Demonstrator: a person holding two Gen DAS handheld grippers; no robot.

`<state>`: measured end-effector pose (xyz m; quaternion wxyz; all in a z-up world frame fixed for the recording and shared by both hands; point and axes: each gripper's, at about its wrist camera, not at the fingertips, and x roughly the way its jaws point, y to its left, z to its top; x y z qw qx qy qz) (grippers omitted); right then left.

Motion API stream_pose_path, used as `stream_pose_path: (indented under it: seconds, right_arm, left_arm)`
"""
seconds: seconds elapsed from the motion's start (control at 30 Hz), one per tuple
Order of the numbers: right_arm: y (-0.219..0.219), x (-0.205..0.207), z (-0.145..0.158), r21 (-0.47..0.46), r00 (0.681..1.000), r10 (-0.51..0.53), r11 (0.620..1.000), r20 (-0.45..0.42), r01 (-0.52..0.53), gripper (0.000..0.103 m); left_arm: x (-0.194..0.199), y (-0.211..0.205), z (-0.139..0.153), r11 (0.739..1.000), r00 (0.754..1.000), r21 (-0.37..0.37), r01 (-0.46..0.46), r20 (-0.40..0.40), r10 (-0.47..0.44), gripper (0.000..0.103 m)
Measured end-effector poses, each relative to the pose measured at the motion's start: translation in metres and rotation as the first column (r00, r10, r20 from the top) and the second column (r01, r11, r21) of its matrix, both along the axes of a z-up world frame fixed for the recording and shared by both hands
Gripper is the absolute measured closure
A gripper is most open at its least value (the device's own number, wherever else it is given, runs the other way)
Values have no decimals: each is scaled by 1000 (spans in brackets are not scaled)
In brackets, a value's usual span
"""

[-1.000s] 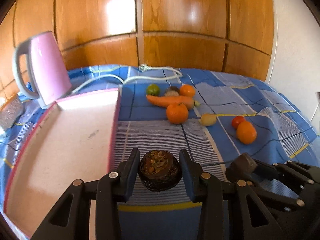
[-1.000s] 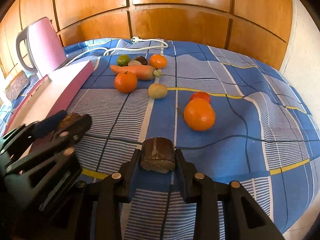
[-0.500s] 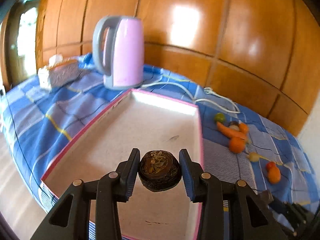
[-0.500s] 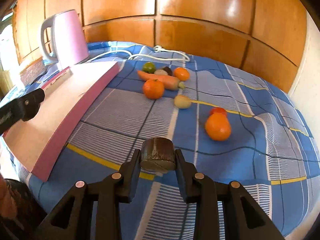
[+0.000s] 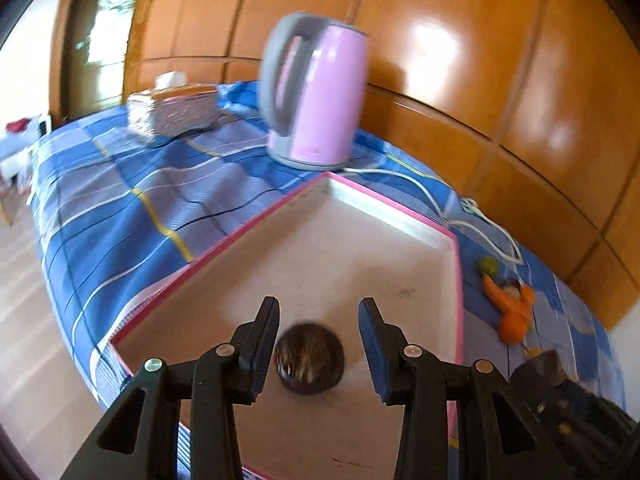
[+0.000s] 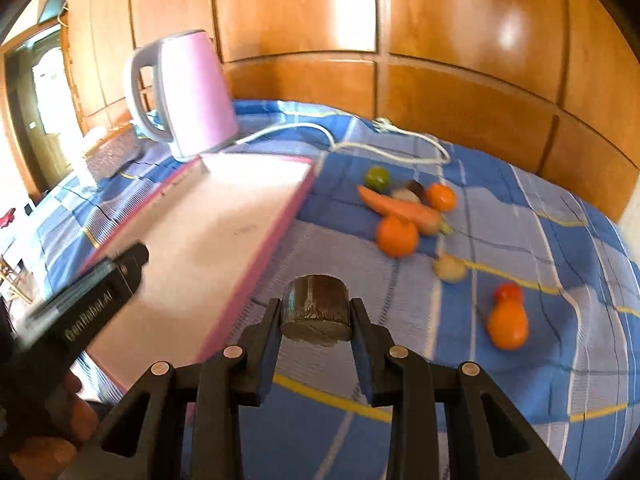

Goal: Organize fruits
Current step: 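Carry both fruits into the pink tray and open both tools to release them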

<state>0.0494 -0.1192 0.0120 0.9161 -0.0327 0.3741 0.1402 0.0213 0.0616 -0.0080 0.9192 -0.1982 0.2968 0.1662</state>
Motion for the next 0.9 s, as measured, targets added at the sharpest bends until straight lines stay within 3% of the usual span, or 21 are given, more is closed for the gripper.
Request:
stream_pose_path:
  seconds: [0.13, 0.27, 0.43, 0.7, 0.9]
  right_arm:
    - [25, 18, 13, 29, 999, 45, 999, 7, -45, 70]
    - [48, 33, 14, 42, 995, 94, 995, -14, -93, 70]
    - [66, 41, 10, 40, 993, 115, 993, -38, -114, 68]
    - [66, 22, 19, -70, 994, 96, 993, 56, -92, 68]
    - [51, 4, 22, -105, 995, 37, 994, 96, -27, 68]
  left_arm:
    - [3, 12, -6, 998, 999, -55, -41, -21, 39, 59]
    - [2, 20, -9, 993, 996, -82, -88, -22, 87, 44]
    - [0, 30, -12, 983, 991, -127, -134, -36, 131, 36]
    - [-2, 24, -9, 988, 993, -98, -120, -14, 120, 32]
    - [-3, 9, -1, 998, 999, -42, -46, 20, 46, 32]
